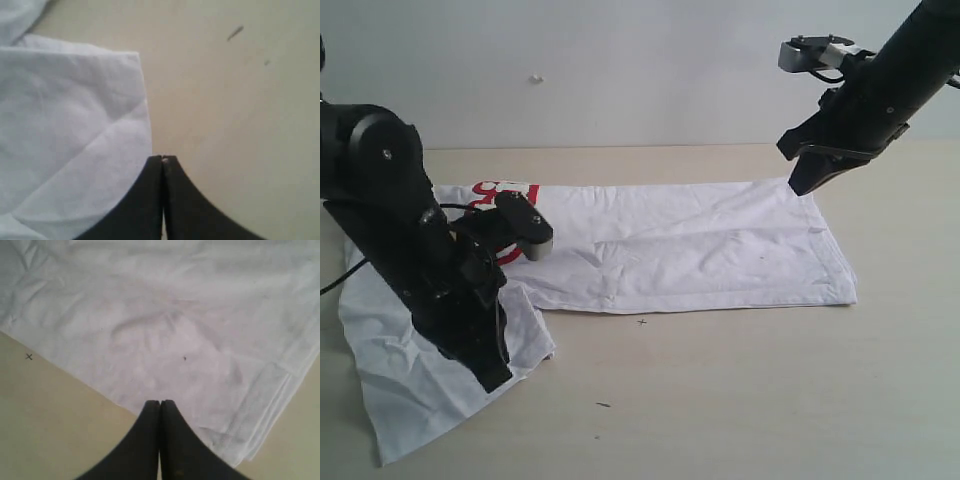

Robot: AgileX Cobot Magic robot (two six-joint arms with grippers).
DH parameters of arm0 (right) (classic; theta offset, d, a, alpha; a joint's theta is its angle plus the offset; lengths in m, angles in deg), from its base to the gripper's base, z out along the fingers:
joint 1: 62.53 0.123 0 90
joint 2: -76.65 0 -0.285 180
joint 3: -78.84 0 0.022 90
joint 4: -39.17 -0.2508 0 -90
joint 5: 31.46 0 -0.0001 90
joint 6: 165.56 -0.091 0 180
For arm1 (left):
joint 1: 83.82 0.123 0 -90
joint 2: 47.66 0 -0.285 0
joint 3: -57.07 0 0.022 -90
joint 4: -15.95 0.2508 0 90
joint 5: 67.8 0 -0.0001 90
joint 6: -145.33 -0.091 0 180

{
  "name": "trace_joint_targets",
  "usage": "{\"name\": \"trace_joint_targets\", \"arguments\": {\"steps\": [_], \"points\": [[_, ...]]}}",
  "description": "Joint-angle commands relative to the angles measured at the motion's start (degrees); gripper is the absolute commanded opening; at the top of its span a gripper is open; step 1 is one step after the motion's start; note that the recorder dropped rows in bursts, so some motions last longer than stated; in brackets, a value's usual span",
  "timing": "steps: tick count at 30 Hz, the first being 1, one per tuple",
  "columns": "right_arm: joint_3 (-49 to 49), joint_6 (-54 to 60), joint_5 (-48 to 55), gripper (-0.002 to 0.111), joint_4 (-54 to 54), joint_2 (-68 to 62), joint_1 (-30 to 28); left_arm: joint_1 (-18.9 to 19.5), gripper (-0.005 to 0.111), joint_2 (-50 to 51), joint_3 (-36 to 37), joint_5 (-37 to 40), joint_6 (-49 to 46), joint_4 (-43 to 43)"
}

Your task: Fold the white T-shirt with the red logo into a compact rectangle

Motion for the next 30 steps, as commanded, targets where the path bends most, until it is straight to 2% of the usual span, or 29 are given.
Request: {"name": "trace_joint_targets", "arguments": {"steps": [1,4,5,6,11,14,18,21,25,26,28,29,30], "points": [[0.3,0.6,-0.8,0.0,-0.9,0.7,0.0,-0.3,0.012,3.1,1.3,1.9,1.2,3.1],[0.3,0.6,-0.8,0.0,-0.9,0.7,0.0,-0.3,0.054,5.2,1.6,0.0,1.3,7.3],[0.3,0.7,-0.8,0.0,-0.8,0.7,0.0,-0.3,0.062,5.3,1.6,-0.4,1.5,7.5],[0.3,1.0,-0.8,0.0,-0.8,0.7,0.0,-0.3,0.064,5.3,1.6,-0.8,1.5,7.5],[0.3,1.5,-1.1,0.0,-1.0,0.7,0.0,-2.1,0.064,5.3,1.6,0.2,1.5,5.7],[0.3,1.5,-1.1,0.0,-1.2,0.7,0.0,-4.1,0.064,5.4,2.0,-2.8,3.1,9.9],[0.3,1.6,-1.1,0.0,-1.3,0.7,0.0,-5.6,0.063,6.9,2.3,-8.0,11.7,19.1],[0.3,1.6,-0.9,0.0,-1.3,0.7,0.0,-5.6,0.063,8.4,2.3,-6.9,16.8,24.8],[0.3,1.6,-1.6,0.0,-1.3,0.7,0.0,-5.9,0.061,9.9,2.4,-5.4,16.9,24.8],[0.3,1.6,-1.7,0.0,-1.3,0.7,0.0,-6.0,0.058,10.1,2.4,-5.4,16.9,24.8],[0.3,1.6,-1.8,0.0,-1.3,0.7,0.0,-6.5,0.041,10.1,2.4,-5.1,16.9,24.8],[0.3,1.6,-1.8,0.0,-1.3,0.7,0.0,-6.8,0.032,10.1,2.4,-4.8,16.9,24.8],[0.3,1.6,-1.8,0.0,-1.3,0.7,0.0,-7.1,0.018,10.1,2.4,-3.9,16.9,24.8]]}}
